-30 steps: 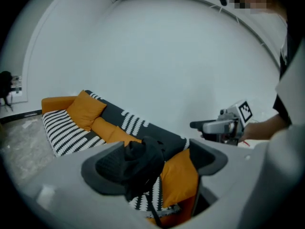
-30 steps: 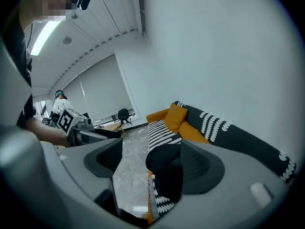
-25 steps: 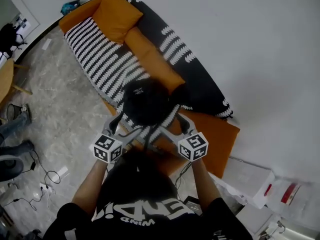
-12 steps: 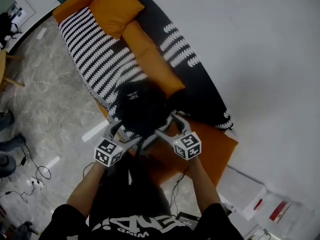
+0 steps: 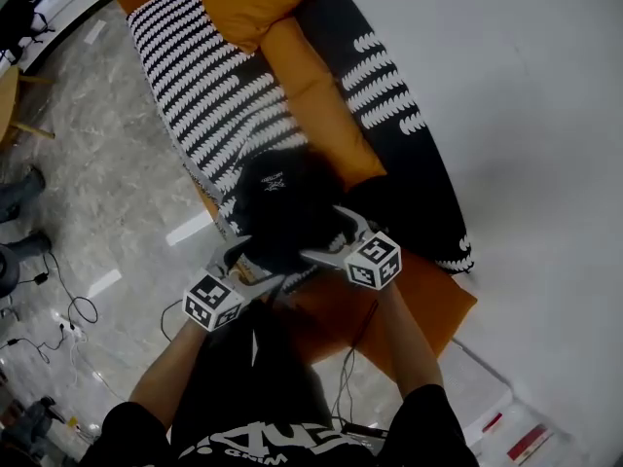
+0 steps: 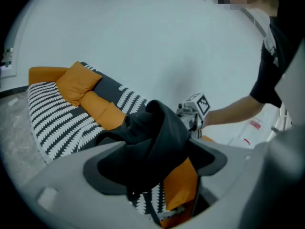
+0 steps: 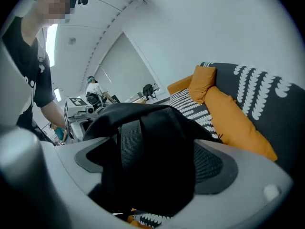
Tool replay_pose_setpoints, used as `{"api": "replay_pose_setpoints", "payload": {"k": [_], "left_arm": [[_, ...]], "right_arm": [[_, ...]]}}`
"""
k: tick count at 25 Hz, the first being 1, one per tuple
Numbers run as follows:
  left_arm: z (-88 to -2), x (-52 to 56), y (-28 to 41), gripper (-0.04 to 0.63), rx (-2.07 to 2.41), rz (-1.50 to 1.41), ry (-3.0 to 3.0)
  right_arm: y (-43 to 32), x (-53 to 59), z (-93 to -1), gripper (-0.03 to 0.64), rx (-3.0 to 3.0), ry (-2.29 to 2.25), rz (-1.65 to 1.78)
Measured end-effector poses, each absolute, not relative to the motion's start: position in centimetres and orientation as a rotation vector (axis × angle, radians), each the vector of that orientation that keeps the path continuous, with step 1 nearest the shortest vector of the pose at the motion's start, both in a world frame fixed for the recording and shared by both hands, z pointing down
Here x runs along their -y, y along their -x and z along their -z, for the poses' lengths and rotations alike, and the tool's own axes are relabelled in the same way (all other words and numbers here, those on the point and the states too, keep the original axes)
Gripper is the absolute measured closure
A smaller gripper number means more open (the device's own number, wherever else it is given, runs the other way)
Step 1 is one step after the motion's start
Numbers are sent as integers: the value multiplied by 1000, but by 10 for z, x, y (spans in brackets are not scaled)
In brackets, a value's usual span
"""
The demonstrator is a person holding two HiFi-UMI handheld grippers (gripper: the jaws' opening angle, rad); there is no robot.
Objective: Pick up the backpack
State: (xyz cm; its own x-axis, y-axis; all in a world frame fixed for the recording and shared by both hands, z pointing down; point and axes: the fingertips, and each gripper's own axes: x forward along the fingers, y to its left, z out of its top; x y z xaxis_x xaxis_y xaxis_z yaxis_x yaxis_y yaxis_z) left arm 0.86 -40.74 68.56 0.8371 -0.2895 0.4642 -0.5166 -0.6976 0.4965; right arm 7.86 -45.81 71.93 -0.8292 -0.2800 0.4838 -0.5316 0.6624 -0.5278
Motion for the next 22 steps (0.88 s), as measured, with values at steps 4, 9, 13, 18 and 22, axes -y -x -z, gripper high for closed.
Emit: {"api": "replay_pose_setpoints", "payload": {"k": [4, 9, 13, 18, 22], "left_arm": [[-693, 407, -8, 205, 554, -461, -2352], [-703, 408, -11, 273, 531, -439, -2332], [-704, 404, -20, 424, 474, -412, -2315], [-703, 404, -21, 555, 461, -365, -2226], [-693, 412, -16, 575, 503, -334, -2207]], "right_arm": [[-61, 460, -733, 85, 2521, -620, -972], [-56, 460, -750, 124, 2506, -634, -963], [-56, 457, -756, 231, 2484, -646, -942], [-53, 452, -757, 359, 2456, -654, -855], [-49, 452, -742, 462, 2475, -680, -838]]}}
